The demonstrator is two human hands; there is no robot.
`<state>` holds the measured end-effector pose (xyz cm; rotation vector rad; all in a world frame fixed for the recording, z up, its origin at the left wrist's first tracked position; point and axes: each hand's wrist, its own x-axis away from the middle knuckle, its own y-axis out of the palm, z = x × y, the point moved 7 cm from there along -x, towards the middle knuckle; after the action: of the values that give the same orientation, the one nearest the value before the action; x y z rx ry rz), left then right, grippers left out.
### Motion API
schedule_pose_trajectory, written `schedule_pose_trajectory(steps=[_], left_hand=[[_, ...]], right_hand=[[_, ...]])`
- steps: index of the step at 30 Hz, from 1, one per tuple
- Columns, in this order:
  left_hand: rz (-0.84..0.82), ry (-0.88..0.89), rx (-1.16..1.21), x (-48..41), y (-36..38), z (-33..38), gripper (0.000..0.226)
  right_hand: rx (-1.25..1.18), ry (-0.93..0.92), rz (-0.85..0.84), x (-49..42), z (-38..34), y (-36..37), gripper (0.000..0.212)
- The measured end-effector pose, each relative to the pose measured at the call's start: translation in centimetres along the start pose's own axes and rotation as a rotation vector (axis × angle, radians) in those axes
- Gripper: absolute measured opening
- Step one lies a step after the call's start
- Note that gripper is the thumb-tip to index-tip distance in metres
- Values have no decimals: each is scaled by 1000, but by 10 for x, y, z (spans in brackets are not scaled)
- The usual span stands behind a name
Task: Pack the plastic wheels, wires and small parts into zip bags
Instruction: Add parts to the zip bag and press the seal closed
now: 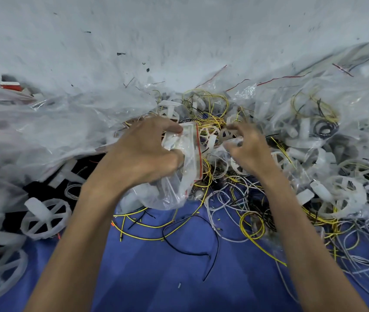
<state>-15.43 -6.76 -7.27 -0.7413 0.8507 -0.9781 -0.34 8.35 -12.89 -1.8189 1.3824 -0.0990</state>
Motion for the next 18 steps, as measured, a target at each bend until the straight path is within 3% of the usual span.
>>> schedule_pose_trajectory(steps=[2, 5, 12, 18], left_hand=[[-12, 23, -8, 0, 5, 3, 48], [-36, 29, -1, -2, 10, 1, 48], [-37, 5, 15, -5, 11, -10, 44], [-156, 19, 59, -5, 14, -19, 43]], right_hand=[[257, 166, -105, 0, 44, 20, 61], [466, 240, -205, 3, 70, 39, 76], [568, 240, 41, 4, 60, 29, 68], [734, 230, -75, 2, 62, 28, 65]])
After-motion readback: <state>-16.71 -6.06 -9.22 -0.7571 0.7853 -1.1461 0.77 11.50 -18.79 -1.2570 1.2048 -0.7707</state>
